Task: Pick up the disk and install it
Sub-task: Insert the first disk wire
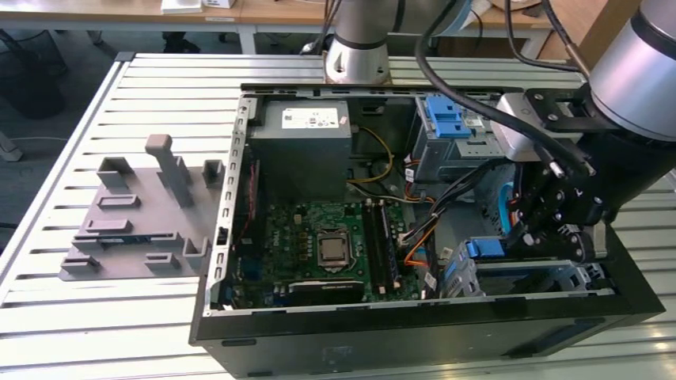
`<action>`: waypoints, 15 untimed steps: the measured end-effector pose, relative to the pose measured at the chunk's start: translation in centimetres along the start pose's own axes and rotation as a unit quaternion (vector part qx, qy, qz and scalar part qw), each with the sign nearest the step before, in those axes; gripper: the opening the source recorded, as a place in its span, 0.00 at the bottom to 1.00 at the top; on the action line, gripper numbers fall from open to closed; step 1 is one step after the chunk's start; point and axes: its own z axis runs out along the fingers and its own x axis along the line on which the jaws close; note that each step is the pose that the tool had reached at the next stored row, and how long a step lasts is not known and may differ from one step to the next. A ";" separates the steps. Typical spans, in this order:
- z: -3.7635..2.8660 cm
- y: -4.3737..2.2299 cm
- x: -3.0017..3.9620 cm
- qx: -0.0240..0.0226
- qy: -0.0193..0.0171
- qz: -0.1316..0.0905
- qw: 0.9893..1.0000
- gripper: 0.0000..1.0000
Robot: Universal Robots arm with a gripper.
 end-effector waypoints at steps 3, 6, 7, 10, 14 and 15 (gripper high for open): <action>-0.16 -0.08 -0.11 0.000 0.000 0.000 1.000 0.11; -0.18 -0.38 -0.27 0.000 0.000 0.000 1.000 0.11; -0.18 -0.51 -0.34 0.000 0.000 0.000 1.000 0.11; -0.18 -0.85 -0.53 0.000 0.000 0.000 1.000 0.11; -0.35 -1.02 -0.70 0.000 0.000 0.000 1.000 0.11; -0.44 -1.05 -0.73 0.000 0.000 0.000 1.000 0.11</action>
